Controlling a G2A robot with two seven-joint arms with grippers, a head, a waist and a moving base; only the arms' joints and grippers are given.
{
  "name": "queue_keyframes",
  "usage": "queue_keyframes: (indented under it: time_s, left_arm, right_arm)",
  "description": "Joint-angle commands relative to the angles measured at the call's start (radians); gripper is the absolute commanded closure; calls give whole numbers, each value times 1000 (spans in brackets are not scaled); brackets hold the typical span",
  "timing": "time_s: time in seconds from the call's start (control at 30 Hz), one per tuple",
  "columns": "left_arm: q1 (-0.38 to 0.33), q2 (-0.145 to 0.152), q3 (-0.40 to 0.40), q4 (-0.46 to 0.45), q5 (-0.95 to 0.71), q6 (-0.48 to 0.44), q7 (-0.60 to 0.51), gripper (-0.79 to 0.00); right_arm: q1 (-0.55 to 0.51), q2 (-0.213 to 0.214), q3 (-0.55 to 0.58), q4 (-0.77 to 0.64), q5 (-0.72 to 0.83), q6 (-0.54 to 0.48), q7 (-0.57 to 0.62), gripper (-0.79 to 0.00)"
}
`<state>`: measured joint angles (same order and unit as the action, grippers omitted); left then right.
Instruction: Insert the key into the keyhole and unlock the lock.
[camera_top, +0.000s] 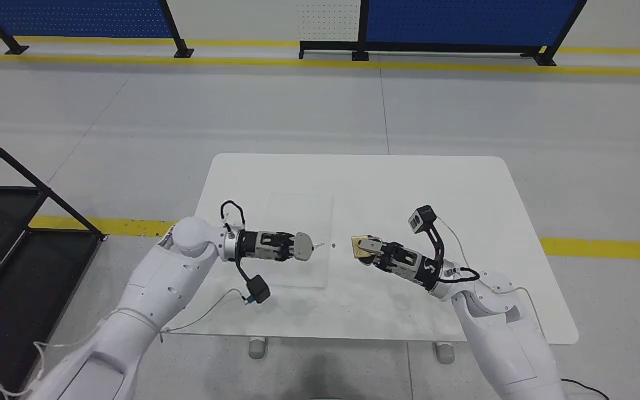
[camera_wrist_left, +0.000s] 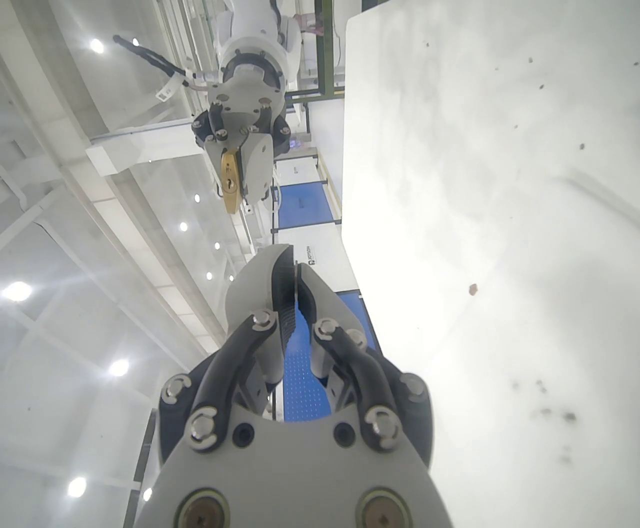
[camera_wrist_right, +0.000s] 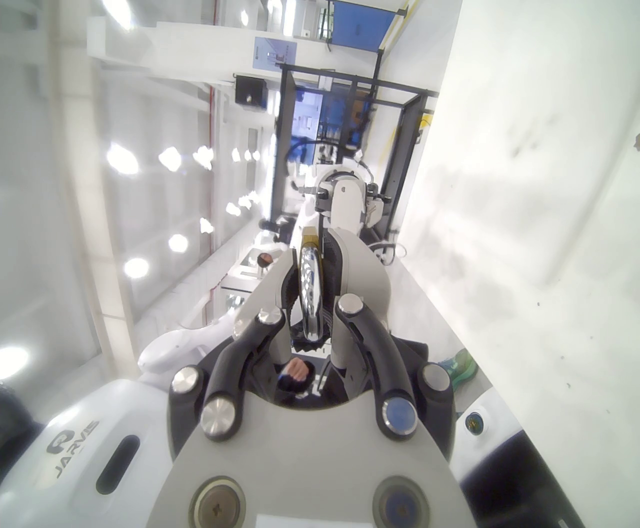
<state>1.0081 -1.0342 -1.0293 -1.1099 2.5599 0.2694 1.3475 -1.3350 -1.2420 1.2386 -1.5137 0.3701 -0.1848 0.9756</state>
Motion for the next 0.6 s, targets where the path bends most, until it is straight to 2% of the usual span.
queue_keyframes:
  time_s: [0.0,0.23,0.57]
  left_arm:
    - [-23,-5,16,25,3,24,16,0]
    - [-75,-16,53,54,-5,75,76,0]
    - [-75,-16,57,52,-23,73,96,0]
  right_arm:
    - [0,0,0,0,0,0,0,0]
    - [0,0,0,0,0,0,0,0]
    - [0,0,0,0,0,0,0,0]
